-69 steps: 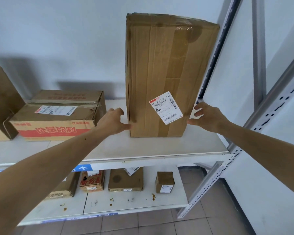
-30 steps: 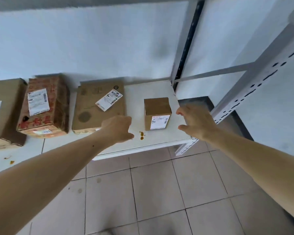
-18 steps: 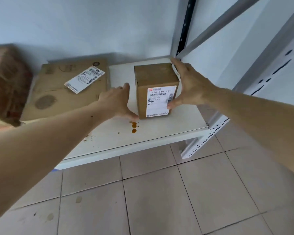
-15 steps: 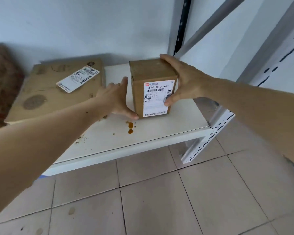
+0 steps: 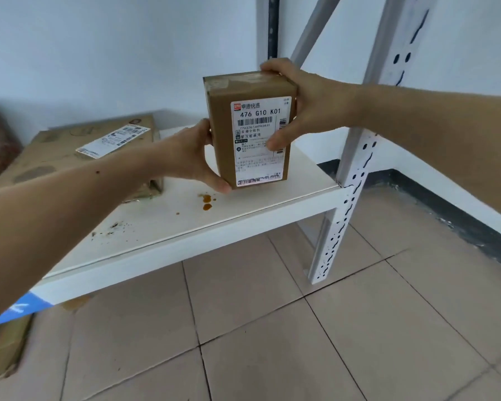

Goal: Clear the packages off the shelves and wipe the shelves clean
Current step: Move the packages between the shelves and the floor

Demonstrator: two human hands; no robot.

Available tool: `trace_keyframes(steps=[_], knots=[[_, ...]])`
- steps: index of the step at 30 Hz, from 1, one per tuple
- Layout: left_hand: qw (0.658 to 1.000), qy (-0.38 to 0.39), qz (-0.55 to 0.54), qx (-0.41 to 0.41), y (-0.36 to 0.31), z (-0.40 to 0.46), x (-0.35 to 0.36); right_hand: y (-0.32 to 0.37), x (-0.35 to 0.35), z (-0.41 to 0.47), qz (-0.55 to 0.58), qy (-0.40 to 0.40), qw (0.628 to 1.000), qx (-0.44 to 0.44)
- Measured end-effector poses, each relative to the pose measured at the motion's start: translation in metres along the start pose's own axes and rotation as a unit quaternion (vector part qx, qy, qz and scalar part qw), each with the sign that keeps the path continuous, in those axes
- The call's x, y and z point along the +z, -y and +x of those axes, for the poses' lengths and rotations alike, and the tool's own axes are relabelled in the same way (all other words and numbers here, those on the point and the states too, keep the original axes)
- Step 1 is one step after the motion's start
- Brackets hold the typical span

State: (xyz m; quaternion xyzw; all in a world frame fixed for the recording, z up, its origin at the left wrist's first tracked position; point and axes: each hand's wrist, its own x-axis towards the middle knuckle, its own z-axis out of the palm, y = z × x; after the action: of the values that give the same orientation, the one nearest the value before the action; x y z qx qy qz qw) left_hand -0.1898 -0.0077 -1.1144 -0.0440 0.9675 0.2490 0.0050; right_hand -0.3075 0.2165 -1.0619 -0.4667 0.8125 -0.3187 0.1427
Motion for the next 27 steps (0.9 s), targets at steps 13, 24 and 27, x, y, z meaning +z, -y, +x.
trace_keyframes(steps=[13, 24, 27], knots=[[0.983, 0.075, -0.02, 0.166, -0.107, -0.047, 0.13, -0.036, 0.015, -0.216, 0.033, -0.071, 0.992, 0.096], [0.965, 0.195, -0.12, 0.131, -0.12, 0.006, 0.403, -0.234, 0.132, -0.331, -0.045, -0.109, 0.952, 0.283], [0.966, 0.189, -0.135, 0.115, -0.118, 0.019, 0.451, -0.27, 0.15, -0.34, -0.059, -0.107, 0.948, 0.294]])
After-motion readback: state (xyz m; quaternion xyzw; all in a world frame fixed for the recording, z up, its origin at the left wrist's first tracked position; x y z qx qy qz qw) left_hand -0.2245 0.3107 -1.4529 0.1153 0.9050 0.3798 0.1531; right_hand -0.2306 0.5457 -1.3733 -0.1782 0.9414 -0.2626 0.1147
